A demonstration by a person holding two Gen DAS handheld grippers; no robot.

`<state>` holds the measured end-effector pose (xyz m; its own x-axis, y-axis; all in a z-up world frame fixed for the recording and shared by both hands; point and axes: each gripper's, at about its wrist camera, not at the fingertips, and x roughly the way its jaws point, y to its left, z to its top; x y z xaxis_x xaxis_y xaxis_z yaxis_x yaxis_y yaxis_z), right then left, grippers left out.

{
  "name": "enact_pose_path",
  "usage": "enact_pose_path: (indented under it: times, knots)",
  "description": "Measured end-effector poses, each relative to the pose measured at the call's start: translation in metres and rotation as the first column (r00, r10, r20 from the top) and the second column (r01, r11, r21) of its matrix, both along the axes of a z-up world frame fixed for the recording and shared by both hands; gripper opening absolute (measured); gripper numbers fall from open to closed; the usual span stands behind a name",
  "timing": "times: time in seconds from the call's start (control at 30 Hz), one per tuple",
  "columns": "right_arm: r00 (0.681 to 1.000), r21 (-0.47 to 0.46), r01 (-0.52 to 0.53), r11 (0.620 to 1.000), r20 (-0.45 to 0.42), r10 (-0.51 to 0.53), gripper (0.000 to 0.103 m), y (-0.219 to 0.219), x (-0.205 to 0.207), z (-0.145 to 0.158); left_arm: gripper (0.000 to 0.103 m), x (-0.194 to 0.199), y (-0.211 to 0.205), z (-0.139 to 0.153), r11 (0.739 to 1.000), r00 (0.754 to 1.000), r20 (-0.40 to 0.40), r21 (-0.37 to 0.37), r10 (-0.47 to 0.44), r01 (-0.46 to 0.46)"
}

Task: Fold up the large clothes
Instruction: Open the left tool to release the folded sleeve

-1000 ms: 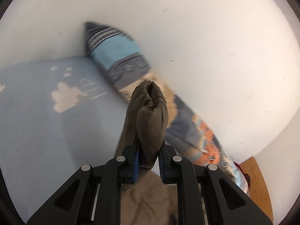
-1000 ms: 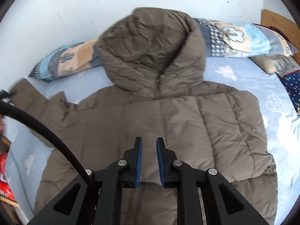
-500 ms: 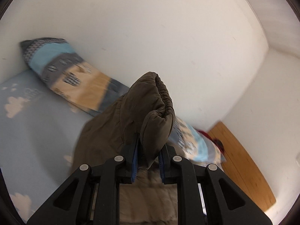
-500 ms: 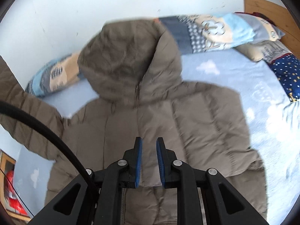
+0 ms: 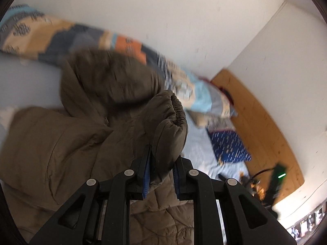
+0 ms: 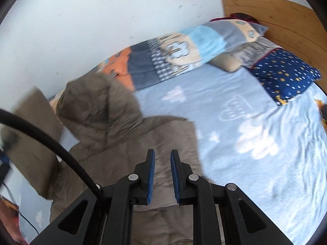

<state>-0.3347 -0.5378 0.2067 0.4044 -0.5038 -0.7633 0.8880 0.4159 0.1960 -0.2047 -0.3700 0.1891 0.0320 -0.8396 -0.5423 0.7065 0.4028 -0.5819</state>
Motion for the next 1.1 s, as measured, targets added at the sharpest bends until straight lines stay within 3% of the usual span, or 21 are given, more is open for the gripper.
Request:
enact_pose_path:
  times: [0.2,0.4,0.43,0.47,0.5,0.57,0.73,0.83,0.9,1.0,1.1]
  knots:
    - [0.998,0.002,0.065,0.998,0.012,-0.065,0.017,-0.015,-0.032,0.008,0.018,-0.041,-0.059,-0.079,0.987,0.998,-0.009,0.148,-0.059,0.06]
    - [0.997,0.008,0.075,0.997,0.018,-0.075,0.017,-0.019,-0.043,0.008,0.022,-0.053,-0.075,-0.12,0.969,0.997,0.022,0.235,-0.077,0.07]
    - [0.997,0.008,0.076,0.997,0.016,-0.076,0.017,-0.019,-0.043,0.008,0.025,-0.056,-0.075,-0.118,0.97,0.997,0.02,0.233,-0.08,0.074]
    - [0.997,0.008,0.077,0.997,0.015,-0.077,0.017,-0.019,-0.042,0.007,0.038,-0.056,-0.075,-0.115,0.971,0.996,0.01,0.224,-0.092,0.087]
    - [0.997,0.01,0.075,0.997,0.018,-0.075,0.017,-0.019,-0.041,0.007,0.063,-0.059,-0.074,-0.112,0.972,0.994,-0.012,0.206,-0.113,0.113]
    - [0.997,0.014,0.067,0.998,0.021,-0.068,0.017,-0.018,-0.038,0.006,0.087,-0.065,-0.07,-0.103,0.975,0.989,-0.063,0.172,-0.135,0.144]
    - [0.998,0.003,0.06,0.998,0.021,-0.06,0.017,-0.015,-0.032,0.008,0.088,-0.066,-0.051,-0.084,0.979,0.985,-0.118,0.144,-0.127,0.144]
    - [0.998,0.001,0.058,0.998,0.028,-0.058,0.017,-0.014,-0.029,0.008,0.088,-0.049,-0.02,-0.058,0.99,0.991,-0.094,0.093,-0.1,0.109]
    - [0.999,0.006,0.046,0.999,0.025,-0.046,0.017,-0.013,-0.023,0.005,0.088,-0.026,0.009,-0.038,0.994,0.999,-0.007,0.094,-0.046,0.046]
    - [1.0,0.016,-0.007,1.0,0.015,0.006,0.017,-0.009,-0.005,-0.003,0.088,0.011,0.035,-0.03,0.984,0.993,0.114,0.165,0.045,-0.063]
    - [0.995,0.055,-0.096,0.994,0.008,0.096,0.017,0.001,0.024,-0.019,0.088,0.053,0.06,-0.041,0.947,0.975,0.183,0.272,0.124,-0.171]
